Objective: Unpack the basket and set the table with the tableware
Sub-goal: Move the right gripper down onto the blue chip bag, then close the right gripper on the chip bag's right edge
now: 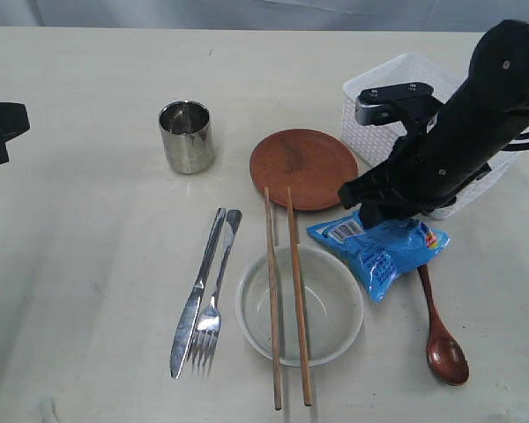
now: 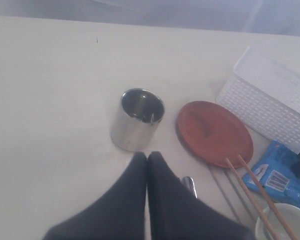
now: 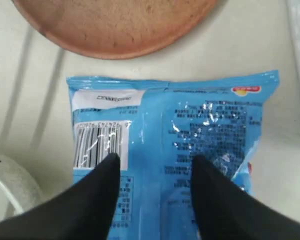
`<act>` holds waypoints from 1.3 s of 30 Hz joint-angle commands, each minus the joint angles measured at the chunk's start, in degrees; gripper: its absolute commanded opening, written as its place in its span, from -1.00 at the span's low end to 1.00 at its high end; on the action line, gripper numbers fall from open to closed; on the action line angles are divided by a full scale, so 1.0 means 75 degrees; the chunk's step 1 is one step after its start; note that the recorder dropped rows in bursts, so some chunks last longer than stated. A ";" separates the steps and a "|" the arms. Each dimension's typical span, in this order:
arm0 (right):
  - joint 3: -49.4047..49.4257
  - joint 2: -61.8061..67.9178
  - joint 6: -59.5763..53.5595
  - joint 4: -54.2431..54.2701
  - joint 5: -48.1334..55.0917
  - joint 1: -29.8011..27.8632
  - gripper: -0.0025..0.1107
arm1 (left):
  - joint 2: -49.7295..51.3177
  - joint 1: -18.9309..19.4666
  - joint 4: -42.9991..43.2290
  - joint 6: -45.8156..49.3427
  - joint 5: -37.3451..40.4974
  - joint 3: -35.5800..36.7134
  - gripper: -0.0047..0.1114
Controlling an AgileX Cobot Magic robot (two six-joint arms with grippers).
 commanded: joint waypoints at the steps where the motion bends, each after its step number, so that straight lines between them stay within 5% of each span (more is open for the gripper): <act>1: 0.0006 -0.0489 0.0256 -0.0085 -0.0065 0.0021 0.05 | -0.0047 -0.0056 -0.0014 -0.0026 0.0038 0.0027 -0.92; 13: 0.2072 -0.2867 0.3326 -0.1627 -0.1240 0.0021 0.05 | -0.0033 -0.0056 -0.0014 -0.0026 0.0049 0.0027 -0.92; 18: 0.2685 -0.3206 0.5143 -0.1391 -0.1835 -0.0837 0.33 | -0.0032 -0.0056 -0.0029 -0.0026 0.0049 0.0027 -0.92; 25: 0.2685 -0.2538 0.5620 -0.0055 -0.1923 -0.1160 0.34 | -0.0032 -0.0056 -0.0042 -0.0121 0.0100 0.0027 -0.92; 39: 0.2685 -0.1548 0.5466 0.0128 -0.2425 -0.1160 0.34 | -0.0032 -0.0056 -0.0042 -0.0121 0.0098 0.0027 -0.92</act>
